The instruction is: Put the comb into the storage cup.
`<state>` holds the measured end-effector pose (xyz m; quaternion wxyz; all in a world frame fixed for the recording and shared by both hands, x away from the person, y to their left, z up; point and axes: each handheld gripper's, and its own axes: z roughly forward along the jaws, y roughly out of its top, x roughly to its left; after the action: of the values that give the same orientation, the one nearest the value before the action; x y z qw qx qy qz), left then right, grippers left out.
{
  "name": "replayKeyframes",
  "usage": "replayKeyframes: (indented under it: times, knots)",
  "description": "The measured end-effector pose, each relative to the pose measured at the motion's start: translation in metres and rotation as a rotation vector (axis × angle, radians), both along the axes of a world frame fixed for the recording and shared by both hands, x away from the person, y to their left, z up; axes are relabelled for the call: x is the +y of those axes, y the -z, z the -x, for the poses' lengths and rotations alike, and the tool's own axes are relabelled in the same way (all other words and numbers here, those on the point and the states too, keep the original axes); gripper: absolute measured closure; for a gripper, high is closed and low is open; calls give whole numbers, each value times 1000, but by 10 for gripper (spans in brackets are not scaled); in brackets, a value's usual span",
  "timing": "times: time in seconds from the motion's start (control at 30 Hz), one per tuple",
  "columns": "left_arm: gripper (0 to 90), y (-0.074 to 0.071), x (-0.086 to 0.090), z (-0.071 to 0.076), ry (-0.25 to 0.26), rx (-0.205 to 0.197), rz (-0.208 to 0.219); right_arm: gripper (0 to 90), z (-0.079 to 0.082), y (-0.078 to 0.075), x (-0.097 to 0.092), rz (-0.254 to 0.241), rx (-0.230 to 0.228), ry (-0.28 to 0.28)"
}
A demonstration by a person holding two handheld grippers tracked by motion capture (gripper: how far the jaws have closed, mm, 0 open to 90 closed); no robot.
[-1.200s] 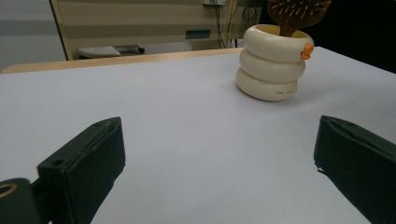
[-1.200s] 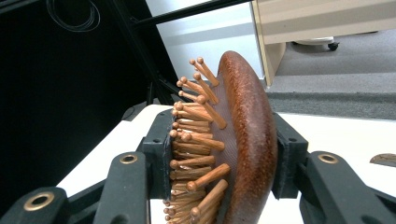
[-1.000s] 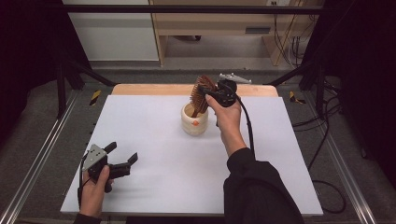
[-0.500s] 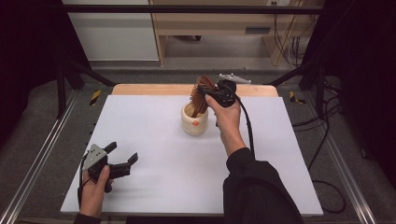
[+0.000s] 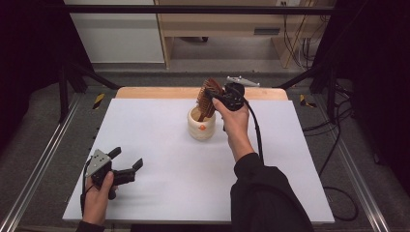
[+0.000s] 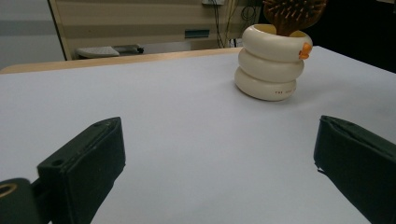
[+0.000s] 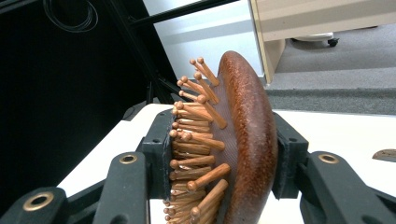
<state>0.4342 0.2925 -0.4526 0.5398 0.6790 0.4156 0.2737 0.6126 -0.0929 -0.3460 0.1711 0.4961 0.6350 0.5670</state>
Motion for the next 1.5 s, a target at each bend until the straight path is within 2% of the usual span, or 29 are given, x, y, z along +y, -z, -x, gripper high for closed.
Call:
replayKeyframes:
  times: [1.1, 1.5]
  knots:
    - [22, 0, 0, 0, 4, 1, 0, 510, -2, 2, 0, -19, 11, 1]
    - [22, 1, -2, 0, 7, 4, -1, 496, -6, 8, -11, -56, 39, 23]
